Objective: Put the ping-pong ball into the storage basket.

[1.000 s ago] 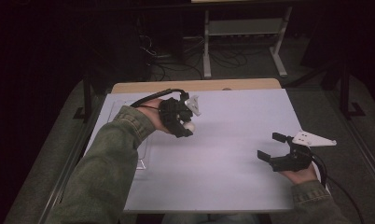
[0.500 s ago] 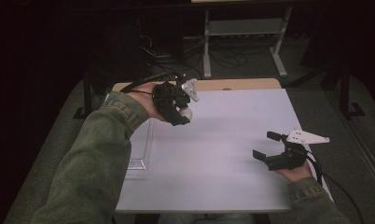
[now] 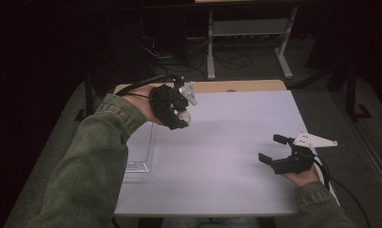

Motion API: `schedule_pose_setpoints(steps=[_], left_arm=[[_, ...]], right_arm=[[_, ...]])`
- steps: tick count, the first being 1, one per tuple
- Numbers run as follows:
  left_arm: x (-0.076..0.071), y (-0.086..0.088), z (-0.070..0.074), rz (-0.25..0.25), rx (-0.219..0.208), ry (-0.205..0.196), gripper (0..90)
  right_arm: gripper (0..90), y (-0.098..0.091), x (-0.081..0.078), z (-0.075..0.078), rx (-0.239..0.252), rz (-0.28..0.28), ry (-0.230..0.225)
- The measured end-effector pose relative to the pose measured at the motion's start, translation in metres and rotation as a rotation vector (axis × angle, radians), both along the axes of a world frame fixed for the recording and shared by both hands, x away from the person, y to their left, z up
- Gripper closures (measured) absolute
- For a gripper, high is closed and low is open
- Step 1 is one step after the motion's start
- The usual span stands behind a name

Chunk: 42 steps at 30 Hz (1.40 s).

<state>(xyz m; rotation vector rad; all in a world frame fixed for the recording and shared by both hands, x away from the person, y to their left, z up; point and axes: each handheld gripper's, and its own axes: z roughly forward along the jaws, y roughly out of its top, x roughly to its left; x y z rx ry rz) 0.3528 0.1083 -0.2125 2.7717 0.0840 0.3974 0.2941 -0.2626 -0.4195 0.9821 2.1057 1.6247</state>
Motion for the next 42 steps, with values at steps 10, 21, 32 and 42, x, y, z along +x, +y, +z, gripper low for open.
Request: schedule_pose_setpoints(steps=[10,21,32,42], left_arm=[[0.001,0.017,0.0,0.036,0.001,0.002,50.7],[0.001,0.031,-0.003,0.058,0.017,0.006,50.7],[0.004,0.055,-0.009,0.123,0.004,0.005,50.7],[0.006,0.081,-0.019,0.175,0.014,0.022,50.6]], right_arm=[[0.0,-0.004,-0.004,0.0,-0.005,-0.015,-0.003],[0.0,-0.004,-0.004,0.0,-0.008,-0.023,-0.004],[0.0,-0.004,-0.007,0.001,-0.011,-0.027,-0.009],[0.0,-0.008,-0.007,0.003,-0.012,-0.05,-0.018]])
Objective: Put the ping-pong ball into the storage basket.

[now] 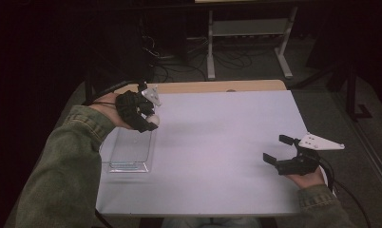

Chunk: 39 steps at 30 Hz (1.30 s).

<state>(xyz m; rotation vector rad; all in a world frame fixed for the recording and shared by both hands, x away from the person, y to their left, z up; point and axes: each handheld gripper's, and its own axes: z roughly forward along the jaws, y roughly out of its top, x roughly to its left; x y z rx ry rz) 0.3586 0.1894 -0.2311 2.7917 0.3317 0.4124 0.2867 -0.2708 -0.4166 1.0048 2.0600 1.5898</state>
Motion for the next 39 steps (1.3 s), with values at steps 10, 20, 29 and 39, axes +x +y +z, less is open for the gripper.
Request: schedule_pose_setpoints(steps=[10,20,29,39], left_arm=[[-0.003,0.015,0.002,0.019,0.031,0.003,50.6],[-0.001,0.032,0.002,0.052,0.053,-0.001,50.7],[0.006,0.048,0.0,0.066,0.005,-0.018,50.6],[0.009,0.049,0.0,0.077,0.022,-0.02,50.6]], right_arm=[[0.0,0.001,-0.003,0.0,-0.021,0.001,0.0],[0.0,0.001,-0.003,0.001,-0.023,-0.004,-0.002],[0.0,0.001,-0.003,0.001,-0.031,-0.005,-0.002],[0.0,0.006,0.003,0.001,-0.041,0.015,-0.005]])
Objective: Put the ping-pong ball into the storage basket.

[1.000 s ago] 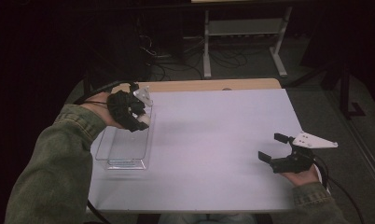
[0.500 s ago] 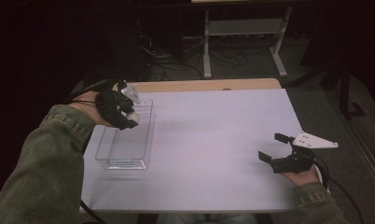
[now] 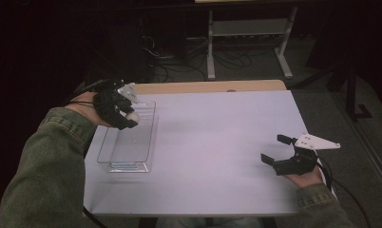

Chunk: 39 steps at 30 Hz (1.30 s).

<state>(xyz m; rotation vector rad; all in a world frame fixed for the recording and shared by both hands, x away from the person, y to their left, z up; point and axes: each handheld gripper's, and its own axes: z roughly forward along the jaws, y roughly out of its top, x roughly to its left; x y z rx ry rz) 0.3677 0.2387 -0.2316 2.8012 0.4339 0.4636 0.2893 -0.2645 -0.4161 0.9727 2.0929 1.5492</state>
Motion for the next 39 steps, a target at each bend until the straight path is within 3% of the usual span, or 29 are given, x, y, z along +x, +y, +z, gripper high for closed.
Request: schedule_pose_setpoints(steps=[4,10,26,39], left_arm=[[-0.003,0.001,-0.001,0.0,0.02,0.004,50.7],[-0.003,0.005,-0.002,-0.001,0.01,-0.003,50.6],[-0.006,0.002,-0.025,-0.038,0.024,0.023,50.7],[-0.001,0.002,-0.042,-0.039,0.041,0.054,50.7]], right_arm=[[0.0,0.002,0.002,0.0,-0.001,0.011,-0.005],[0.0,0.003,0.001,0.0,-0.014,0.015,-0.002],[0.0,0.001,-0.005,-0.002,-0.023,0.002,0.01],[0.0,-0.002,-0.01,-0.003,-0.028,-0.014,0.012]])
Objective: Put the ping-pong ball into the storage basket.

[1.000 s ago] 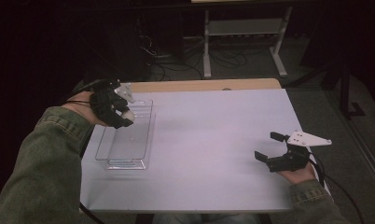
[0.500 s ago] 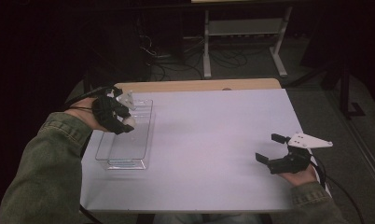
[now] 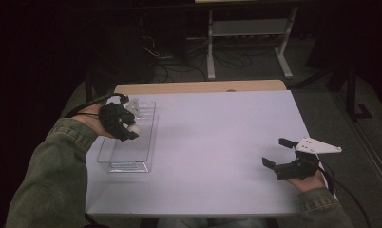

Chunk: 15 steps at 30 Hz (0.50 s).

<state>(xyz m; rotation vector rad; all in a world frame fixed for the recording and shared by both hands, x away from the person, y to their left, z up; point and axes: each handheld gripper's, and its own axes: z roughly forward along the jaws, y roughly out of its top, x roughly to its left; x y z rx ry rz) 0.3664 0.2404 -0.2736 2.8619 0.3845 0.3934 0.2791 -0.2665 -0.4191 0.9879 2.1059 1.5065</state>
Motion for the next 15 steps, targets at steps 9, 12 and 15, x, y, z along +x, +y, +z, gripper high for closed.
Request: schedule_pose_setpoints(steps=[9,12,15], left_arm=[[0.002,-0.005,-0.013,-0.012,0.02,0.019,50.6],[0.002,-0.008,-0.018,-0.015,0.024,0.024,50.6],[0.003,-0.011,-0.023,-0.032,0.03,0.024,50.6]], right_arm=[[0.0,0.0,-0.001,-0.002,-0.008,0.0,0.01],[0.0,0.001,-0.001,-0.002,-0.012,0.004,0.009],[0.0,0.001,-0.001,-0.002,-0.011,0.006,0.008]])
